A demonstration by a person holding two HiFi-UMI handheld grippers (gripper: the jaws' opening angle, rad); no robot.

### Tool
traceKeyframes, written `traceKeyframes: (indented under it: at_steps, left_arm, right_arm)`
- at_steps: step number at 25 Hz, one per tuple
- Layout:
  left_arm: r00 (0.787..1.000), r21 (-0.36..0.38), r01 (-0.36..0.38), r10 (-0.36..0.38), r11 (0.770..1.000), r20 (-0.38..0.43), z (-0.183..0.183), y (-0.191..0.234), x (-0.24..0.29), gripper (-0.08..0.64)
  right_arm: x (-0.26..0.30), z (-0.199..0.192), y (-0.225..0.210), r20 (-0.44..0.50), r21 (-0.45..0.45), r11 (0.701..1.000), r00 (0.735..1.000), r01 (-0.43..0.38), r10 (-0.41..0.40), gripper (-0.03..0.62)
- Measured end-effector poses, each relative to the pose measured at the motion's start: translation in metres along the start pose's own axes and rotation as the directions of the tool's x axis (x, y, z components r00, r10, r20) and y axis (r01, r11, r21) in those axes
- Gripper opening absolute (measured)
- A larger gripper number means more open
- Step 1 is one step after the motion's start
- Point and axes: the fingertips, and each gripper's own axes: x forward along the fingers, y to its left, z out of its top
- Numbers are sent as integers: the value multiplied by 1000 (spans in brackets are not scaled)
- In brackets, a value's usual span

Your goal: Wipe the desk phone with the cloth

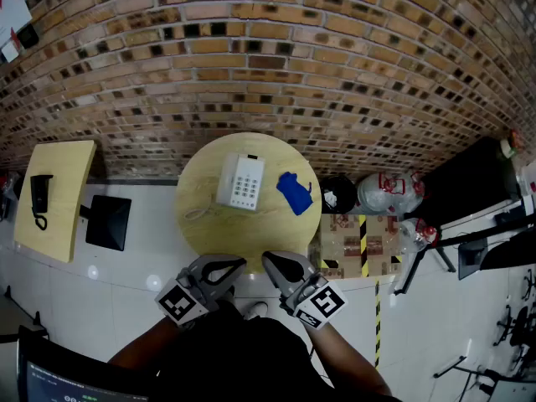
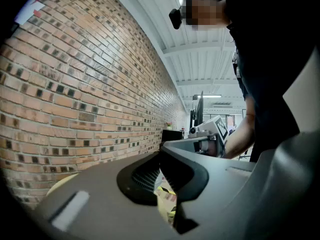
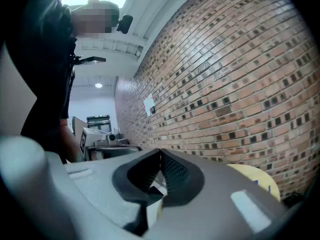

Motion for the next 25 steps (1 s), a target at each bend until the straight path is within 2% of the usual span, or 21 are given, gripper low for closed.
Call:
traceKeyframes:
  at_steps: [8, 15, 18, 21, 25]
  left_arm:
    - [999, 2, 31, -31, 1000, 11, 2, 73, 18, 0]
    - [993, -27, 120, -119, 992, 24, -3, 118, 33, 0]
    - [992, -54, 128, -127, 990, 28, -6, 137, 38, 0]
    - [991, -62, 135, -134, 989, 25, -12, 150, 43, 0]
    - [993, -63, 121, -121, 991, 4, -19, 162, 47, 0]
  right_arm:
    - [55, -13, -76, -57, -1, 993, 991, 118, -118, 9]
    - [97, -40, -129, -156, -23, 975, 963, 221, -222, 42]
    - [106, -64, -160, -220, -42, 960, 935, 276, -278, 73]
    - [104, -92, -200, -295, -39, 941, 896, 337, -333, 126]
    - [102, -141, -259, -422, -14, 924, 836, 381, -351, 204]
